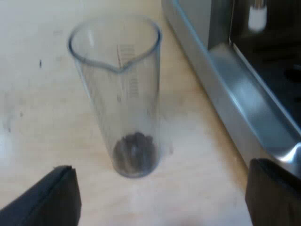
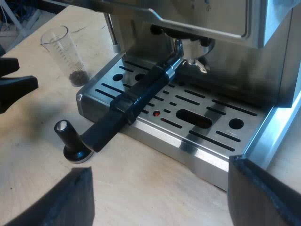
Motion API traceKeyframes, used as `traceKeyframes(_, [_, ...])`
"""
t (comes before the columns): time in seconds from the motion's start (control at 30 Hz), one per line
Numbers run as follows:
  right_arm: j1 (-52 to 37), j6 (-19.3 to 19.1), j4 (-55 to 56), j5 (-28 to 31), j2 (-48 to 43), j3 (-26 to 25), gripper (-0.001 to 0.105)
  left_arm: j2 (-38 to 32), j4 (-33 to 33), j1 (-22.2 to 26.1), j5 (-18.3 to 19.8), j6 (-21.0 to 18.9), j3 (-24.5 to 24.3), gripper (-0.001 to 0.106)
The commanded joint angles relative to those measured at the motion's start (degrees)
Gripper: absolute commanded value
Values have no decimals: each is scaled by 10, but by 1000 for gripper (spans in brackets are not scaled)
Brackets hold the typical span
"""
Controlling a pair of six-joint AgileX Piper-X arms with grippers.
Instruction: Pour the beans into the coffee machine
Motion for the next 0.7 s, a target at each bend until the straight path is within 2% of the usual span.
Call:
traceKeyframes(0.03, [0,-10,-4,-4,-2,-7,62,13,-36,-3,-8,0,-2,74])
traceKeyframes(0.17, [0,-10,-4,-4,-2,-7,62,35,-61,-3,-8,-2,-2,74])
traceKeyframes(0.47, [0,-10,-4,-4,-2,-7,62,149,-170,-3,-8,-7,-2,74])
traceKeyframes(0.7, [0,-10,-4,-4,-2,-7,62,191,-236,-3,-8,-7,-2,74])
